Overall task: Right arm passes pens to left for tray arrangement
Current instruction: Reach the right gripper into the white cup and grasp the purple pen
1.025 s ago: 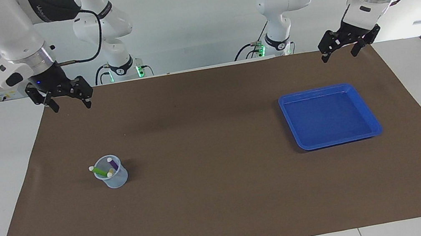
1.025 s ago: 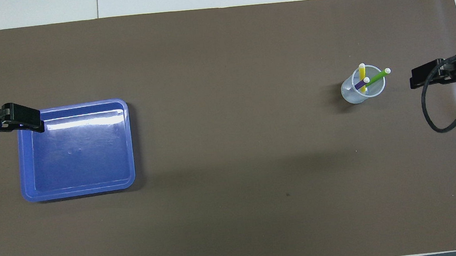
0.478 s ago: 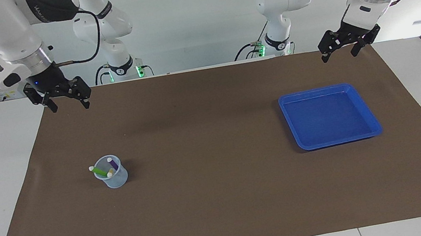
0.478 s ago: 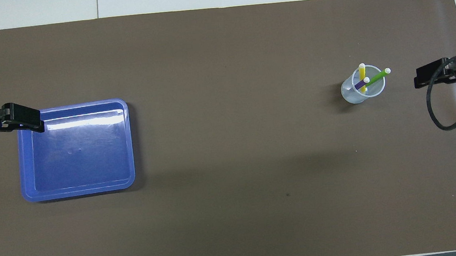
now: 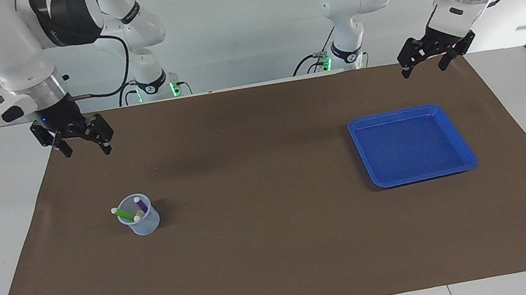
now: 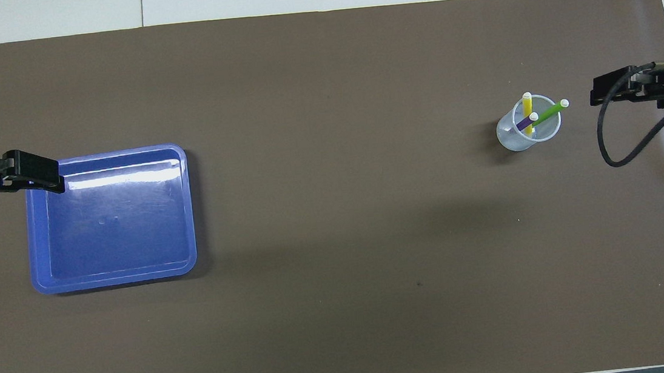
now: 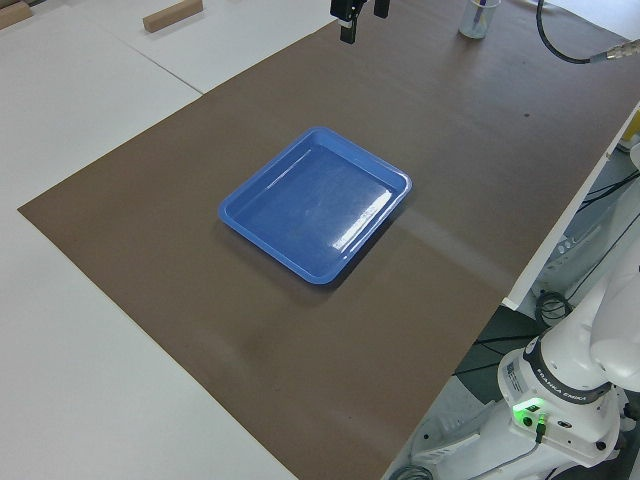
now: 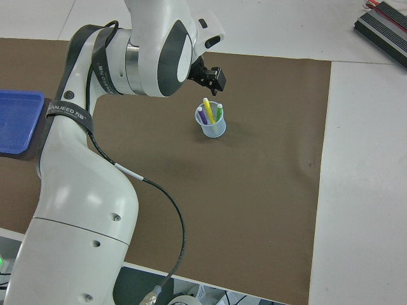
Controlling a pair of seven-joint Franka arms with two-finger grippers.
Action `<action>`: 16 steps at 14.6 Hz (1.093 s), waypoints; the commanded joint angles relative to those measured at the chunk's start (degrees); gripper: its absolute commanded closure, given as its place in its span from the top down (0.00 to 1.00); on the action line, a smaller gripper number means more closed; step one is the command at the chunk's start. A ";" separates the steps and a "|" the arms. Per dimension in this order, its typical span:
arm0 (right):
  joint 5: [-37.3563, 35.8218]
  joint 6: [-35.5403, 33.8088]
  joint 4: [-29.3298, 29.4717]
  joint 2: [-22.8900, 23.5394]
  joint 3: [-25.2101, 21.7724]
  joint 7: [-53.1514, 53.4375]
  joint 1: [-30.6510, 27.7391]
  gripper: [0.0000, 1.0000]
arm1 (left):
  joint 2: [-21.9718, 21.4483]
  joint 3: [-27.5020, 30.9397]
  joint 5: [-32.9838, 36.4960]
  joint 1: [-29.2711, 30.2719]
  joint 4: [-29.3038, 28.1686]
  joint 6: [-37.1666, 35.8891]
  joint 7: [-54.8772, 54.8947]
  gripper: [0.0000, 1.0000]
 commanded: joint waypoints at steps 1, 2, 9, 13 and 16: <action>-1.20 4.40 -0.38 3.73 1.08 7.50 -0.16 1.00 | -0.55 0.16 -0.51 0.31 0.17 -0.96 0.62 1.00; -1.20 6.42 -0.73 5.05 2.30 11.62 -0.16 1.00 | -0.55 0.16 -0.51 0.31 0.17 -0.96 0.62 1.00; -1.11 20.66 -11.18 7.34 3.37 19.84 -0.16 0.79 | -0.55 0.16 -0.51 0.31 0.17 -0.96 0.62 1.00; -1.11 24.79 -14.25 7.79 4.25 20.72 -0.16 0.73 | -0.55 0.16 -0.51 0.31 0.17 -0.96 0.62 1.00; -1.11 27.52 -17.43 6.82 4.25 20.72 -0.16 0.72 | -0.55 0.16 -0.51 0.31 0.17 -0.96 0.62 1.00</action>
